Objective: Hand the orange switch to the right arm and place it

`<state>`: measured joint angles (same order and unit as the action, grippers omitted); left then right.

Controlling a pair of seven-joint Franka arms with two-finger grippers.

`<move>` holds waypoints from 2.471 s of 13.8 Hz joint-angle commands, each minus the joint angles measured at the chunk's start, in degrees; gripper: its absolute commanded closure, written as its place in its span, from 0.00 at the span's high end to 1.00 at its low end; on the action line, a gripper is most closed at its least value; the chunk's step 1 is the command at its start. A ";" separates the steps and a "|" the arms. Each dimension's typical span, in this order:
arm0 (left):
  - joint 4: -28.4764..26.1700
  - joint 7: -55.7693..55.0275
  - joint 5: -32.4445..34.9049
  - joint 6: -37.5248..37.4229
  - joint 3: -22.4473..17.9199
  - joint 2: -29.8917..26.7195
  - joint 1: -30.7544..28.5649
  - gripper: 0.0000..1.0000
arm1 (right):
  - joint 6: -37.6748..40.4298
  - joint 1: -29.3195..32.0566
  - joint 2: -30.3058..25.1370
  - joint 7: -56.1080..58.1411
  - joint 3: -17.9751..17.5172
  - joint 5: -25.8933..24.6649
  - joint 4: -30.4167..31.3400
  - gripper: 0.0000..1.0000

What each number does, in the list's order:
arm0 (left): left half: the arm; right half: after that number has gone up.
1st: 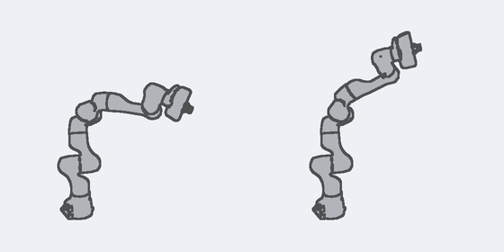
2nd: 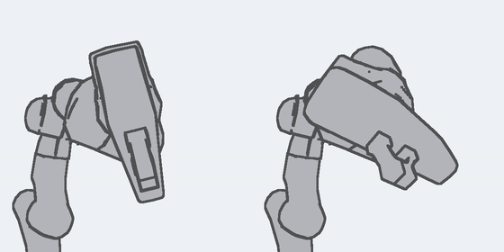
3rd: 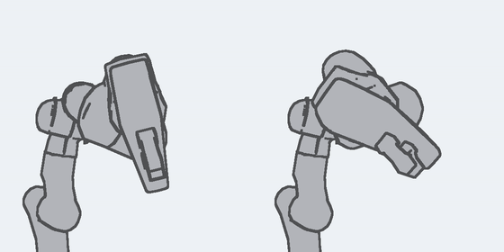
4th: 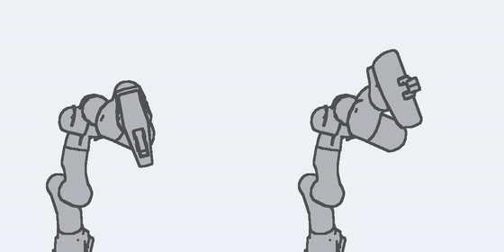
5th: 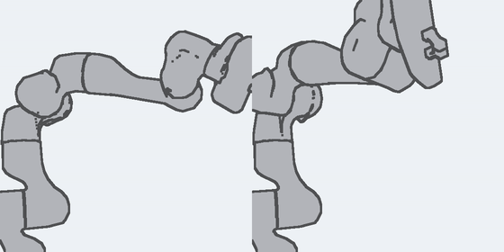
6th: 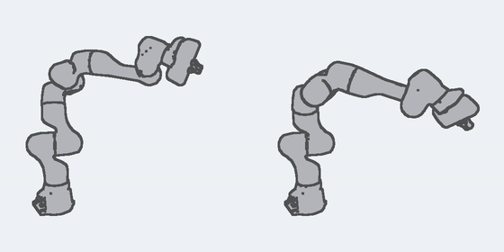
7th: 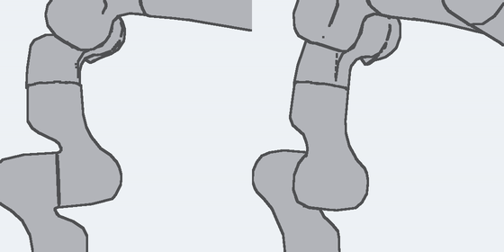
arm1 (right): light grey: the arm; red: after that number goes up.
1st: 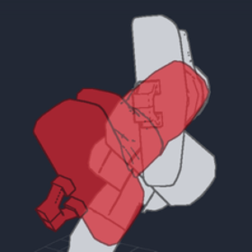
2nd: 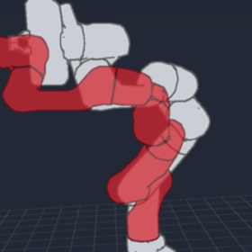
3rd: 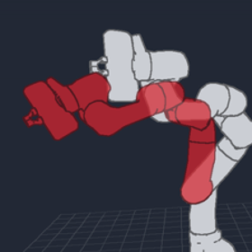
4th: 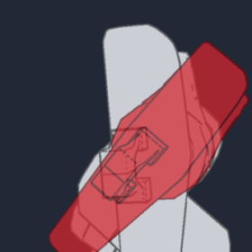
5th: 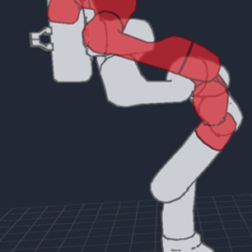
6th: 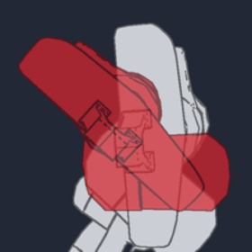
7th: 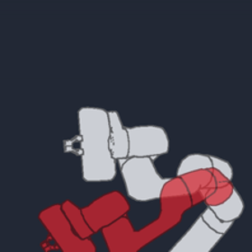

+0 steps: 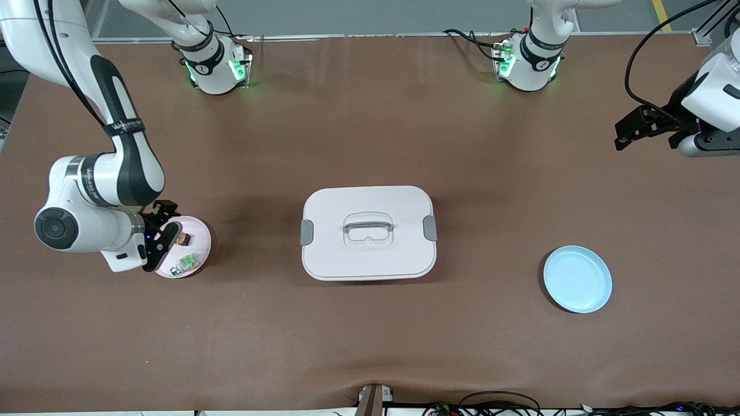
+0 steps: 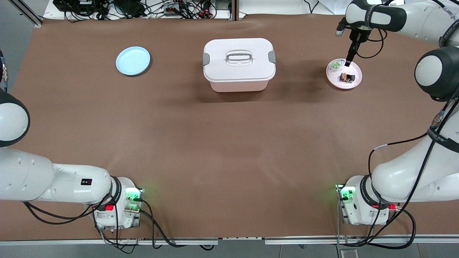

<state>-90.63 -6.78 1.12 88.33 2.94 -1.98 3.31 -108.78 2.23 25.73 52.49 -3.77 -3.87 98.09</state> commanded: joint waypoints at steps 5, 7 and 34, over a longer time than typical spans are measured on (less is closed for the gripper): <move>1.15 1.06 -0.77 0.01 0.05 -0.84 -0.14 1.00 | 2.95 -1.53 -8.06 -24.85 -0.10 -0.53 0.62 1.00; 1.24 0.98 -0.77 0.00 0.05 -0.75 0.03 1.00 | 5.93 -1.35 -8.85 -30.66 0.07 -0.09 -1.66 1.00; 1.16 0.89 -0.68 -3.16 0.75 -0.83 -0.41 1.00 | 24.48 6.56 -15.28 -60.84 -0.01 5.71 -20.30 1.00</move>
<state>-89.29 -6.78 1.12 86.22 3.59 -1.59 3.28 -85.51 8.70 10.96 -6.53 -3.94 1.29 77.20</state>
